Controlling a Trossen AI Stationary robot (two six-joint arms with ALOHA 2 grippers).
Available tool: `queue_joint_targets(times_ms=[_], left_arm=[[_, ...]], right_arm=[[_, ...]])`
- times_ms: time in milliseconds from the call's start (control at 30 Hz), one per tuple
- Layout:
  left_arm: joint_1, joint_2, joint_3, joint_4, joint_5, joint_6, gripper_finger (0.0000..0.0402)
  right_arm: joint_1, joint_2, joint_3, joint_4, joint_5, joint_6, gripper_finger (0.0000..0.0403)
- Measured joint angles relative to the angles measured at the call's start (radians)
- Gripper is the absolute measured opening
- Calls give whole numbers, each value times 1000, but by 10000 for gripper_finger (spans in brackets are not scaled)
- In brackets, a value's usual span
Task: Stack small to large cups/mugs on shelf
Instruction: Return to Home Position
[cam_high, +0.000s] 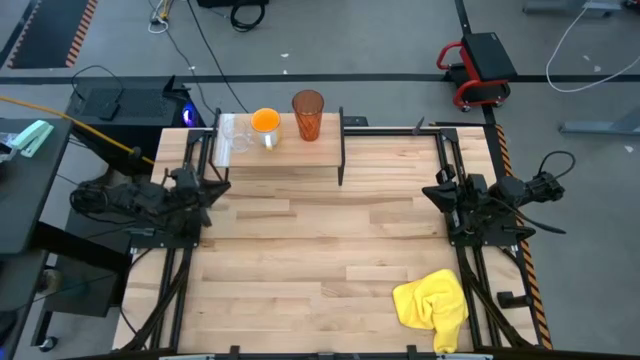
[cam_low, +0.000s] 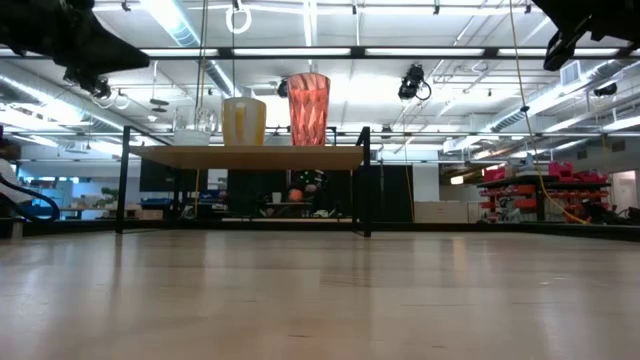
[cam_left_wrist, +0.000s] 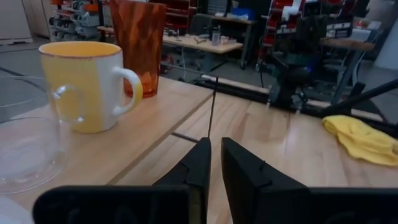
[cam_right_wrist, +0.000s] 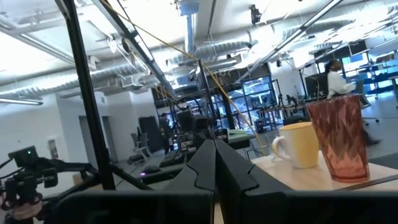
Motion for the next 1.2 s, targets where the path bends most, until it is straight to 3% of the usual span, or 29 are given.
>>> queue_joint_targets(times_ms=[400,667,1200], left_arm=[[0,-66,-12,36,-4,-22,43],[0,-64,-148,289,-8,45,41],[0,-63,-265,369,24,28,36]], right_arm=[[0,0,0,13,0,15,9],[0,0,-17,34,0,21,9],[0,0,-140,129,0,54,9]])
